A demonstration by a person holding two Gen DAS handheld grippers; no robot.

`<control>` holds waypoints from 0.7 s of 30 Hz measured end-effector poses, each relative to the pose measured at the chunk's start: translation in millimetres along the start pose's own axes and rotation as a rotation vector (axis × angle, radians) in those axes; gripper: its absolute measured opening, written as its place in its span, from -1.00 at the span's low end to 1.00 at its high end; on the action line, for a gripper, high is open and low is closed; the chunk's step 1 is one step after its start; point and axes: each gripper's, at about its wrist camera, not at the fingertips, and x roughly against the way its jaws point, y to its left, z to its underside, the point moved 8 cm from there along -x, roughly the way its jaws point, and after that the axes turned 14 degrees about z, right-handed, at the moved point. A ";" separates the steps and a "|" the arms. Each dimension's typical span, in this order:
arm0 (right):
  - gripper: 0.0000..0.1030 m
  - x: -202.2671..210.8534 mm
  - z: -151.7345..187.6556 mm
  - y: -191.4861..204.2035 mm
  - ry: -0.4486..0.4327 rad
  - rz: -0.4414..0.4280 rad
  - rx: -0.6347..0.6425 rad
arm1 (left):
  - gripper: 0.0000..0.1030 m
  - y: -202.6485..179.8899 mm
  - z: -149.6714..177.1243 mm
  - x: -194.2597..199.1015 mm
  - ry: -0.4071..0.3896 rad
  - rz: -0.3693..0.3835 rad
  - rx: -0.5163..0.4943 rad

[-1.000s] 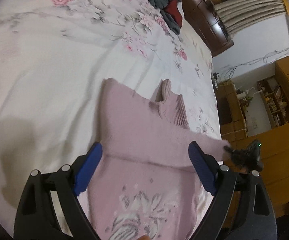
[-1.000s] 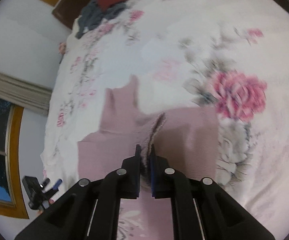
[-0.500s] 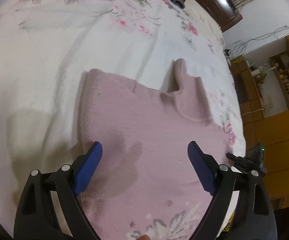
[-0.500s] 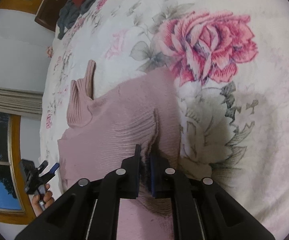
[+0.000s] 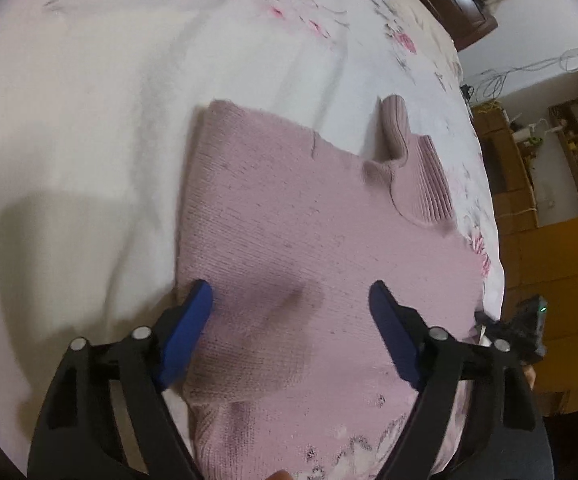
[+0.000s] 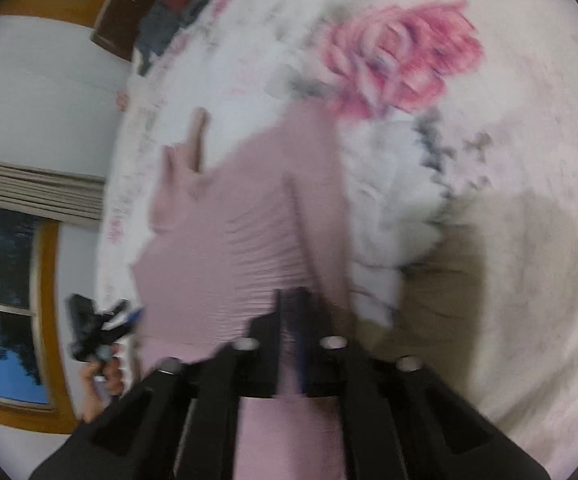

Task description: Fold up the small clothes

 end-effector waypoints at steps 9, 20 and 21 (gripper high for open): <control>-1.00 -8.6 21.5 8.4 0.058 -0.004 0.087 | 0.37 -1.1 26.5 3.9 0.048 0.086 -0.013; -0.73 -15.2 -69.4 10.1 -0.020 -0.003 -0.027 | 0.59 -59.1 -66.9 -19.2 0.022 0.113 -0.113; -0.81 -19.8 -75.0 3.4 0.001 0.026 -0.029 | 0.59 -60.0 -78.0 -31.6 0.037 0.106 -0.098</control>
